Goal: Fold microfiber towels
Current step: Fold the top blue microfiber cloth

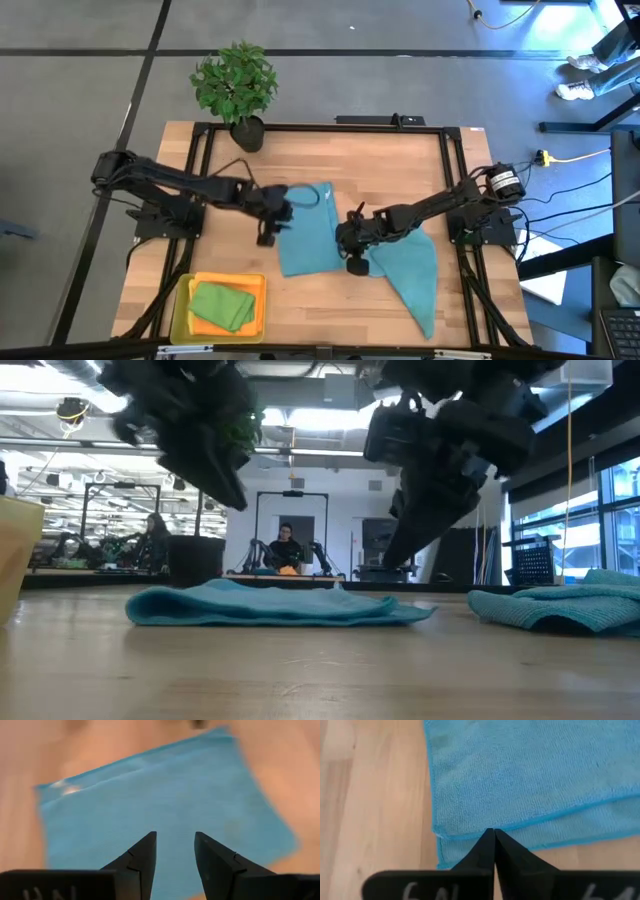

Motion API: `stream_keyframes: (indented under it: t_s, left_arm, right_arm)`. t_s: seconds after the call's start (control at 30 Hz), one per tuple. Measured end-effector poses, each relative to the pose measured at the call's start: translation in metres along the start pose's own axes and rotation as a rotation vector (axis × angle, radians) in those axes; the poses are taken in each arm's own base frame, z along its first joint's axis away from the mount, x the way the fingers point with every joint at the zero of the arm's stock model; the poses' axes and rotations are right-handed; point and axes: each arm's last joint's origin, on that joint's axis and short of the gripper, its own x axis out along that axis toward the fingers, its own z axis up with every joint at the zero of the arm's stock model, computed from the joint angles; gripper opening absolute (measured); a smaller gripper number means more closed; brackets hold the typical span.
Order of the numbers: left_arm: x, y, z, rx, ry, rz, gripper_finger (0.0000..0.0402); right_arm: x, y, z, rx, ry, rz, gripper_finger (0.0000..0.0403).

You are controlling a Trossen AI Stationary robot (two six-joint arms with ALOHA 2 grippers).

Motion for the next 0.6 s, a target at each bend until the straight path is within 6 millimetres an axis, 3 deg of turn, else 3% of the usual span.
stream_keyframes:
  t_s: [0.2, 0.37, 0.6]
  left_arm:
    - [0.0, -0.058, 0.005, 0.172, -0.042, -0.066, 0.0124]
    - [0.011, -0.102, 0.004, 0.289, -0.089, -0.102, 0.0124]
    - [0.033, -0.125, 0.008, 0.268, 0.052, -0.115, 0.0149]
  right_arm:
    - [0.0, 0.0, 0.001, -0.029, -0.016, -0.025, 0.0008]
    - [0.0, 0.001, 0.003, -0.027, -0.04, -0.017, 0.0008]
    - [0.0, 0.002, 0.005, -0.005, -0.06, -0.011, 0.0025]
